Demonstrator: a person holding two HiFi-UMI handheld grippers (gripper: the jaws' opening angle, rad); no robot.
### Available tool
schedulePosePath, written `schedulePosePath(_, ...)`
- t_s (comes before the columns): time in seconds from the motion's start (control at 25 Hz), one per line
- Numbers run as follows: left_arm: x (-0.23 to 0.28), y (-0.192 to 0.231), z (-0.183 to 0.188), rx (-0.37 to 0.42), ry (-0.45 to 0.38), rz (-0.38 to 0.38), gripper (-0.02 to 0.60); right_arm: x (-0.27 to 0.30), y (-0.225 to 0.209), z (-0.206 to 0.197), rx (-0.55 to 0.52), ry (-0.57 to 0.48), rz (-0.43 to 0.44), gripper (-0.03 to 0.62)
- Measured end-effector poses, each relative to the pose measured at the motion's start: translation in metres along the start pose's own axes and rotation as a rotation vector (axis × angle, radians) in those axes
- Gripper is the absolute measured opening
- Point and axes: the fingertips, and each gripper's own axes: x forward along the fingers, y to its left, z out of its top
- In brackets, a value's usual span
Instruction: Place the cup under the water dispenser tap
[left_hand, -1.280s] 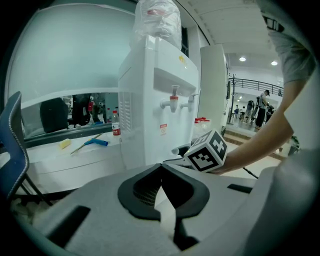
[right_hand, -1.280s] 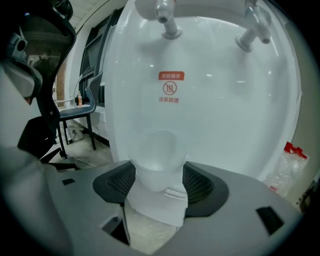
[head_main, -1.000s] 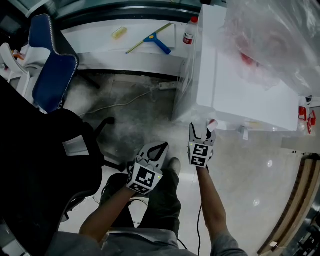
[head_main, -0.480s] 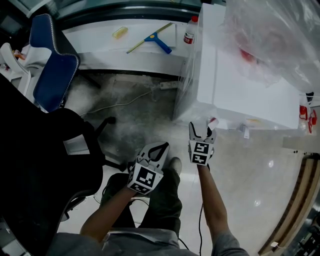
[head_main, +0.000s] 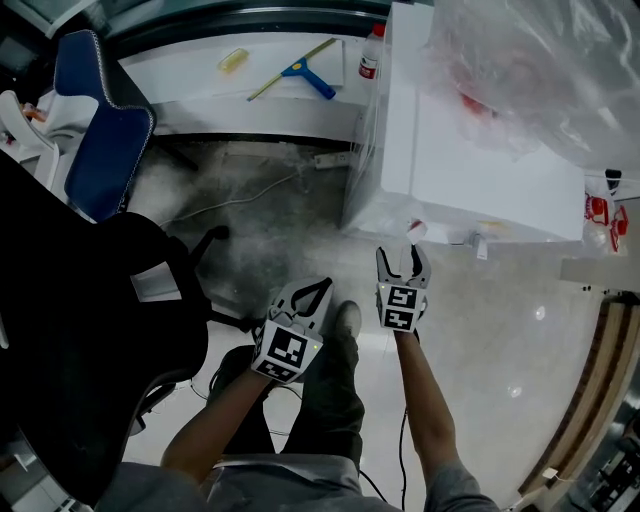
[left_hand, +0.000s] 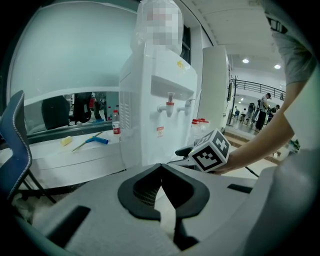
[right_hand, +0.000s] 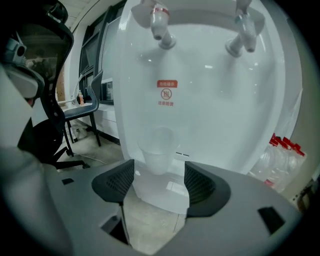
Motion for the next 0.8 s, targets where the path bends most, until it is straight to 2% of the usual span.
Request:
schedulePosePath(0.12, -0.014, -0.008, 0.019, 0.002, -0.008, -0.013, 0.009, -0.024, -0.002, 0.006, 0.009, 0.018, -0.005, 0.296)
schedulePosePath(0.28, -0.031, -0.017, 0.028, -0.015, 0.023, -0.012, 0.009, -0.047, -0.003, 0.018, 0.021, 0.019, -0.015, 0.295)
schedulePosePath(0.64, -0.057, -0.021, 0.072, -0.030, -0.006, -0.013, 0.009, -0.092, 0.012, 0.057, 0.016, -0.001, 0.016, 0.287)
schedulePosePath(0.8, -0.076, -0.023, 0.090, -0.049, -0.010, -0.001, 0.009, -0.129, 0.023, 0.082, 0.027, -0.037, 0.026, 0.230)
